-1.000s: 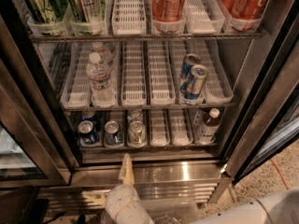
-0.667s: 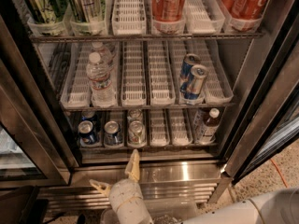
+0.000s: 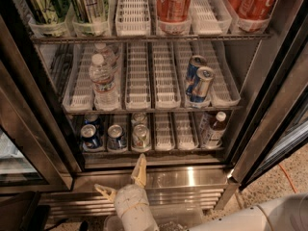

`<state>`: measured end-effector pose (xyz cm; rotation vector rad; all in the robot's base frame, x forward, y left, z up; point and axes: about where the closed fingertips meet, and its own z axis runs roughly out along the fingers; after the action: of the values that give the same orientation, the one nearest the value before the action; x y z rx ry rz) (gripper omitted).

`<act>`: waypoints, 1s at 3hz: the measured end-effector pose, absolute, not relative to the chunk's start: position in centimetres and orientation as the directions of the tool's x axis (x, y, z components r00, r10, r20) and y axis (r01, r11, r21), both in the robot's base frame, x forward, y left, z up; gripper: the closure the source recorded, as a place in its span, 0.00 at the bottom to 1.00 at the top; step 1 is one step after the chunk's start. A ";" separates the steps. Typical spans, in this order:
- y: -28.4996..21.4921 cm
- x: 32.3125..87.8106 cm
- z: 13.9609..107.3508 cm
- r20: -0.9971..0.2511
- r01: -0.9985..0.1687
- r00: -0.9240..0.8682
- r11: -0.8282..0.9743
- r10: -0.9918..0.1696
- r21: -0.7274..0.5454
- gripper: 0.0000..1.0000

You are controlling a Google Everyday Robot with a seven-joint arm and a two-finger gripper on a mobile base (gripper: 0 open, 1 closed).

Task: Pick pepsi can from bottom shelf of fridge

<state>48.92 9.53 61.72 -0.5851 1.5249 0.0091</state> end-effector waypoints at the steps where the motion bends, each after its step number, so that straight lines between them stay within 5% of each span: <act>1: 10.2 49.0 61.2 -0.941 -0.352 0.080 0.874 -0.328 -0.335 0.00; 3: 12.6 50.6 60.2 -0.964 -0.349 0.139 0.899 -0.228 -0.263 0.00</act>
Offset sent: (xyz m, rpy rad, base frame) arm 0.0199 0.0320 -0.0176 0.1977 -0.0472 -0.0014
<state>50.63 12.61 60.17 -0.4866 1.4467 0.0934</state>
